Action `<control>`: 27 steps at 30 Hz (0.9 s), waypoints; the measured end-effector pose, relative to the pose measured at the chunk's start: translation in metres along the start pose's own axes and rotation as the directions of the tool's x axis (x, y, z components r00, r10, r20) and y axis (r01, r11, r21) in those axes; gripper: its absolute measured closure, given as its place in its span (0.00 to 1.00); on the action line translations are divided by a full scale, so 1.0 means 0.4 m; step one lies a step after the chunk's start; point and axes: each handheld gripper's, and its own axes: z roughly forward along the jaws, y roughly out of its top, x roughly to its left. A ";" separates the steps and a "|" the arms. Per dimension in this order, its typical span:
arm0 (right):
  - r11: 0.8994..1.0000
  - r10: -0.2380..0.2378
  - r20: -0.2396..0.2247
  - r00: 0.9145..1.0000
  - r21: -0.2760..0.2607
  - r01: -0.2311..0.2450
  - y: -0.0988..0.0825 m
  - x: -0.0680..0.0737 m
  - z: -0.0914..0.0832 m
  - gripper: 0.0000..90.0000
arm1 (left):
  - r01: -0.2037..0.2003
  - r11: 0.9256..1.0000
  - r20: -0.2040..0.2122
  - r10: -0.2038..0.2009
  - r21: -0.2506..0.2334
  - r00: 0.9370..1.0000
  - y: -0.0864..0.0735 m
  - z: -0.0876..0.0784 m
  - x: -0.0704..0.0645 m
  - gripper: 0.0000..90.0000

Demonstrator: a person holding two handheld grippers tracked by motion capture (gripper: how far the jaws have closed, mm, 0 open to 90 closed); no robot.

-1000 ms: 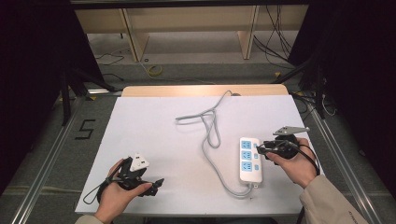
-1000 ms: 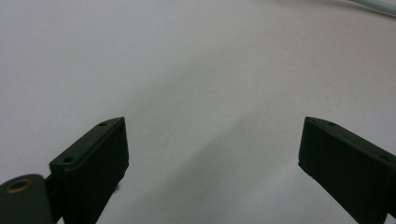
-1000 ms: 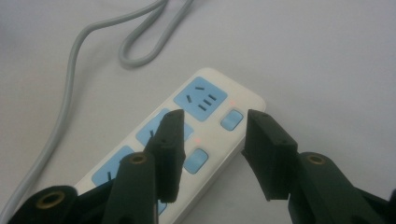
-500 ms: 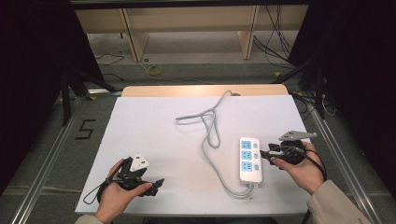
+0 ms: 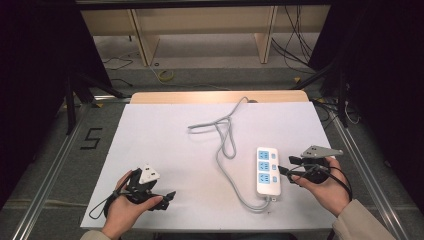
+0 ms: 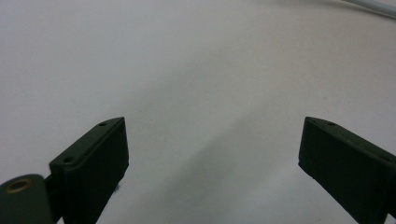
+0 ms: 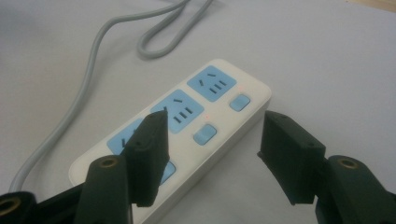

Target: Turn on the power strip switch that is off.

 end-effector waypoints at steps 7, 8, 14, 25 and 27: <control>1.000 0.012 -0.005 1.000 -0.020 -0.012 -0.020 -0.001 -0.006 0.41 | 0.000 1.000 0.000 0.000 -0.002 1.000 -0.001 -0.001 0.000 0.09; 1.000 0.014 -0.003 1.000 -0.020 -0.014 -0.022 -0.001 -0.007 0.41 | 0.000 1.000 0.000 0.000 -0.002 1.000 -0.001 -0.001 0.000 0.09; 0.999 0.023 0.001 1.000 -0.036 -0.023 -0.039 -0.003 -0.021 0.40 | -0.001 1.000 0.000 0.001 -0.001 1.000 -0.002 -0.001 0.000 0.09; 0.999 0.022 0.006 1.000 -0.037 -0.021 -0.066 -0.008 -0.032 0.40 | 0.003 1.000 -0.002 -0.003 -0.004 1.000 -0.003 -0.004 0.000 0.09; 0.999 0.018 0.013 1.000 -0.039 -0.018 -0.068 -0.006 -0.036 0.40 | 0.004 1.000 -0.003 -0.004 -0.004 1.000 -0.003 -0.004 0.001 0.09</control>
